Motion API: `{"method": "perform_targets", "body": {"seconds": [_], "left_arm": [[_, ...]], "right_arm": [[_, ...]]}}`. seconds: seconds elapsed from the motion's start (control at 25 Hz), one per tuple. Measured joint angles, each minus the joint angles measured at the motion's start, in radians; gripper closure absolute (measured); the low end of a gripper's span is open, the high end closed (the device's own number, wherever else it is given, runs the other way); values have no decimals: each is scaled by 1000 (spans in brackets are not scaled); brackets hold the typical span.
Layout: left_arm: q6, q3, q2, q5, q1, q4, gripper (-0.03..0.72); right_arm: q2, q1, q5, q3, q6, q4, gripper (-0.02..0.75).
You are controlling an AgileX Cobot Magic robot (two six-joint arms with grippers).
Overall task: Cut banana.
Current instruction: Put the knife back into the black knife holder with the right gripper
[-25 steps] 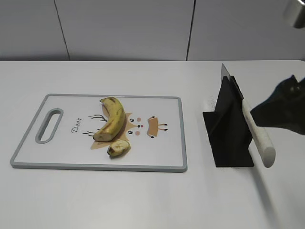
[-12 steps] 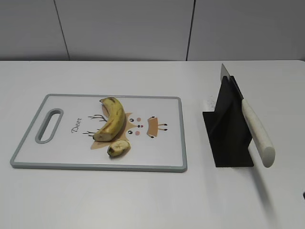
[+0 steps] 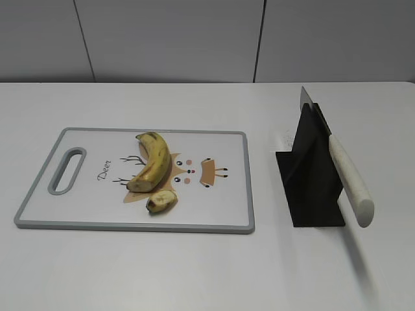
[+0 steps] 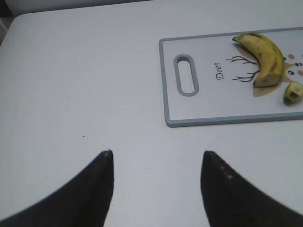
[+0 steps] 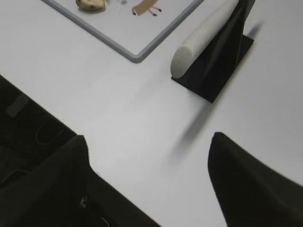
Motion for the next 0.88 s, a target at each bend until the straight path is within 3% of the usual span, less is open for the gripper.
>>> {"method": "perform_targets", "body": {"seconds": [0.52, 0.88], "left_arm": [[0, 1, 0, 0, 0, 1, 122], [0, 1, 0, 0, 2, -1, 122]], "right_arm": [[-206, -18, 3, 4, 5, 2, 147], [-211, -248, 3, 4, 7, 27, 147]]}}
